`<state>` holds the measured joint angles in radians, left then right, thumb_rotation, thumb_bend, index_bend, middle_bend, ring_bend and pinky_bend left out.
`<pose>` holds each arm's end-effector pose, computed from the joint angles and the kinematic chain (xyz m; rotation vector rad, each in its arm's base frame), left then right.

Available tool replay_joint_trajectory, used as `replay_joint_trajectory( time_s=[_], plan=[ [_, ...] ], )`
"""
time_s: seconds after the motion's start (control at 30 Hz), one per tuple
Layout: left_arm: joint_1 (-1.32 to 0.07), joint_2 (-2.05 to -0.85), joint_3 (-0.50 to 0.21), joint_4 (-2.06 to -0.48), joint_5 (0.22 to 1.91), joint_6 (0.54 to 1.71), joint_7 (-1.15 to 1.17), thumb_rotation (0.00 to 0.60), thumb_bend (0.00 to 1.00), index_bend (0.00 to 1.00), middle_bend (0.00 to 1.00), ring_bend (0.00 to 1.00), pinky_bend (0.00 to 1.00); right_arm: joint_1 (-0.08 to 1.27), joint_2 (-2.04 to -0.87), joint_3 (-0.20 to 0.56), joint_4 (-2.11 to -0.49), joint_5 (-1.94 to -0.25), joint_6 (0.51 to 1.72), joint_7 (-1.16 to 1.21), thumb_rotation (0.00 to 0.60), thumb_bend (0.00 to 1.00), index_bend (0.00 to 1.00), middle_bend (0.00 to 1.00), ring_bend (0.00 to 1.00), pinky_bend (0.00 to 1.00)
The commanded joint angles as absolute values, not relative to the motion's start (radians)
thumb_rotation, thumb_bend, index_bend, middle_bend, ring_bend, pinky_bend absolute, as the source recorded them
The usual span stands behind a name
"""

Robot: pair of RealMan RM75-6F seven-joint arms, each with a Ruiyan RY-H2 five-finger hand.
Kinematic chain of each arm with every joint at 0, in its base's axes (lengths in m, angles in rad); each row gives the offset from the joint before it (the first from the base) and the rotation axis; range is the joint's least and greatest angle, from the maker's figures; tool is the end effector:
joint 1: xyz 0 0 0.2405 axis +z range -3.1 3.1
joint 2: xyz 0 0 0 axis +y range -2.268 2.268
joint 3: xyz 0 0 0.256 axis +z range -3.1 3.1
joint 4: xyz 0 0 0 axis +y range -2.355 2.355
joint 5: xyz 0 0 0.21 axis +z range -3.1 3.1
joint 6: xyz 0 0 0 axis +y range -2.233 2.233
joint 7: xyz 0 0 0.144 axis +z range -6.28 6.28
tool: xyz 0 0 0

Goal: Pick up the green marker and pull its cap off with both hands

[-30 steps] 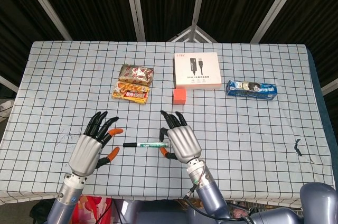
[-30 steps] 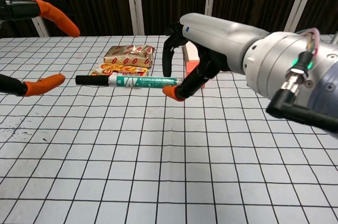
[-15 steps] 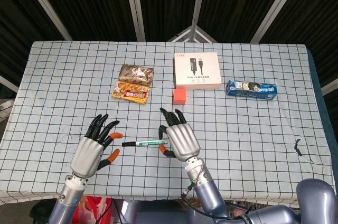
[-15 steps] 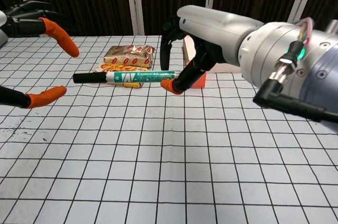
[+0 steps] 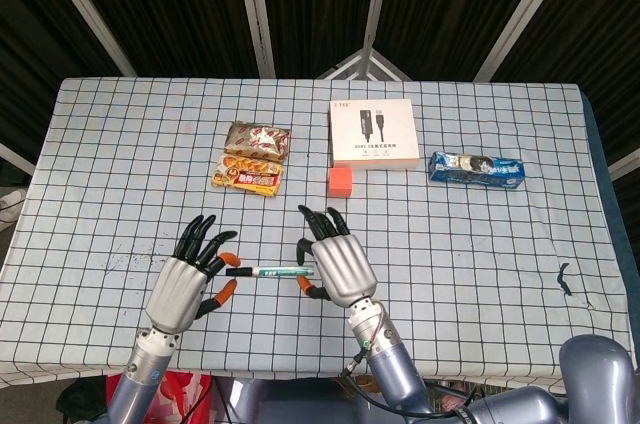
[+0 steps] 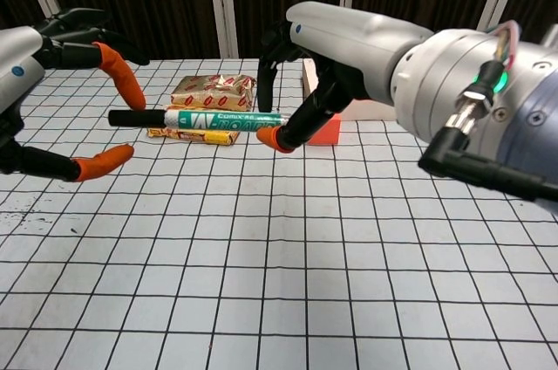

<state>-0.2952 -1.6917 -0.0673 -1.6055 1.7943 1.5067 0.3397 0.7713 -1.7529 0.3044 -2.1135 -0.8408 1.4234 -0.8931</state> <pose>-0.1367 0.2030 0.0078 -1.5831 -0.7166 -1.4579 -0.0050 -0.2494 0.0006 1.7232 -1.1466 1.1563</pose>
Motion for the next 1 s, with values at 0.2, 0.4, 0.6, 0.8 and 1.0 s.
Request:
replay_joint_trajectory(
  time_s=[0.2,0.4,0.6,0.8,1.0],
  plan=[
    [-0.300,-1.703,-0.066,-1.597,1.805,1.519,0.338,0.600,0.39,0.48,0.23,0.00,0.00,0.776,-1.747,0.303,-2.115,-0.837,1.427,-0.884,0.600,0.49,0.78,0.08,0.13,0.02],
    [-0.304,-1.709,-0.067,-1.590,1.806,1.525,0.334,0.600,0.39,0.51,0.24,0.00,0.00,0.783,-1.747,0.301,-2.115,-0.835,1.429,-0.879,0.600,0.49,0.78,0.08,0.13,0.02],
    [-0.306,-1.715,-0.069,-1.580,1.802,1.529,0.336,0.600,0.39,0.52,0.25,0.00,0.00,0.789,-1.747,0.301,-2.113,-0.829,1.431,-0.876,0.600,0.49,0.78,0.08,0.13,0.02],
    [-0.308,-1.716,-0.067,-1.578,1.804,1.533,0.334,0.600,0.39,0.53,0.25,0.00,0.00,0.791,-1.744,0.297,-2.115,-0.830,1.438,-0.872,0.600,0.49,0.79,0.08,0.13,0.02],
    [-0.309,-1.718,-0.064,-1.573,1.807,1.539,0.330,0.600,0.39,0.54,0.26,0.00,0.00,0.794,-1.744,0.294,-2.112,-0.829,1.439,-0.866,0.600,0.49,0.79,0.08,0.13,0.02]
  ],
)
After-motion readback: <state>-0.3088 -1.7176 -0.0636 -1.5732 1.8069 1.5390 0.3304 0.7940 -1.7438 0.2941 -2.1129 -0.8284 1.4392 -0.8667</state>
